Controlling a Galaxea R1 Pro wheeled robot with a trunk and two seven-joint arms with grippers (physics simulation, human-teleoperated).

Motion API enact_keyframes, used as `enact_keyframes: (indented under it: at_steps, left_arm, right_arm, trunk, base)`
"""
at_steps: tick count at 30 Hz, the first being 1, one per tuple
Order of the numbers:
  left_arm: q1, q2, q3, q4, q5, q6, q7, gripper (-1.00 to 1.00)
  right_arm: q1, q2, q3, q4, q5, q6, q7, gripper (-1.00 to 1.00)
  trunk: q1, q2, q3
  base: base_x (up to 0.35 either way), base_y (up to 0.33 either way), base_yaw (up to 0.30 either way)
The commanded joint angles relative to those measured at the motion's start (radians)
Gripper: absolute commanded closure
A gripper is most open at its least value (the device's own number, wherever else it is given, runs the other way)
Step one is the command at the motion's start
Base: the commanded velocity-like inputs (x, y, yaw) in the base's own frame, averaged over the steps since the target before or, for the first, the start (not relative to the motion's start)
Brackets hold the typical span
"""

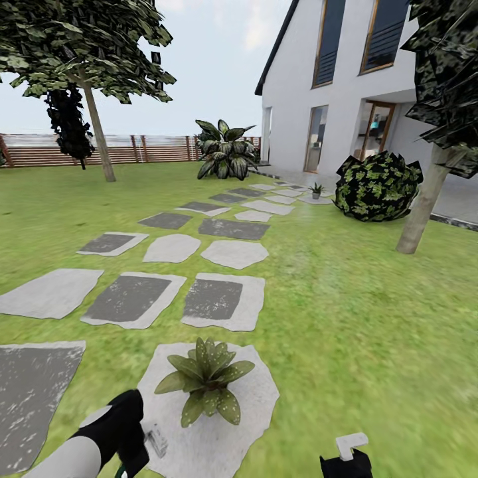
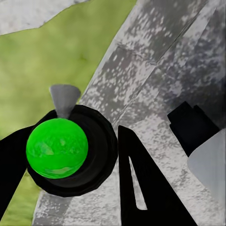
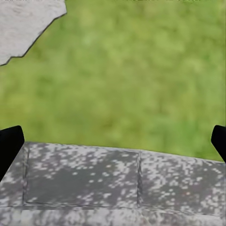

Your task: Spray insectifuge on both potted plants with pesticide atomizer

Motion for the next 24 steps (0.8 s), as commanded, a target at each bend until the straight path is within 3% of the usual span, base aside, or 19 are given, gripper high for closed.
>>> enact_keyframes:
  at_steps: [1, 6, 12, 17, 24]
  left_arm:
    - [-0.001, 0.001, -0.004, -0.006, 0.014, 0.003, -0.007, 1.0]
    - [-0.001, 0.004, -0.006, 0.003, 0.044, 0.006, 0.063, 1.0]
    - [-0.002, 0.01, 0.011, 0.003, 0.067, 0.005, 0.079, 1.0]
    - [-0.002, 0.011, 0.063, 0.003, 0.079, 0.001, 0.081, 1.0]
    - [-0.002, 0.013, 0.061, 0.0, 0.08, -0.006, 0.076, 1.0]
  right_arm:
    - [-0.001, 0.0, -0.007, 0.001, 0.01, -0.004, -0.002, -1.0]
    - [-0.001, 0.0, -0.008, 0.0, 0.009, -0.003, -0.002, -1.0]
    - [-0.001, 0.0, -0.008, 0.0, 0.009, -0.003, -0.002, -1.0]
    - [-0.001, 0.0, -0.008, 0.0, 0.009, -0.003, -0.002, -1.0]
    - [-0.001, 0.0, -0.007, 0.0, 0.009, -0.003, -0.002, -1.0]
  trunk:
    - [0.0, 0.0, -0.001]
    - [0.0, 0.0, -0.001]
    - [0.0, 0.0, -0.001]
    - [0.0, 0.0, -0.001]
    - [0.0, 0.0, -0.001]
  base:
    - [0.0, 0.0, 0.0]
    - [0.0, 0.0, 0.0]
    - [0.0, 0.023, -0.09]
    - [0.0, 0.259, -0.272]
    - [-0.03, 0.298, -0.28]
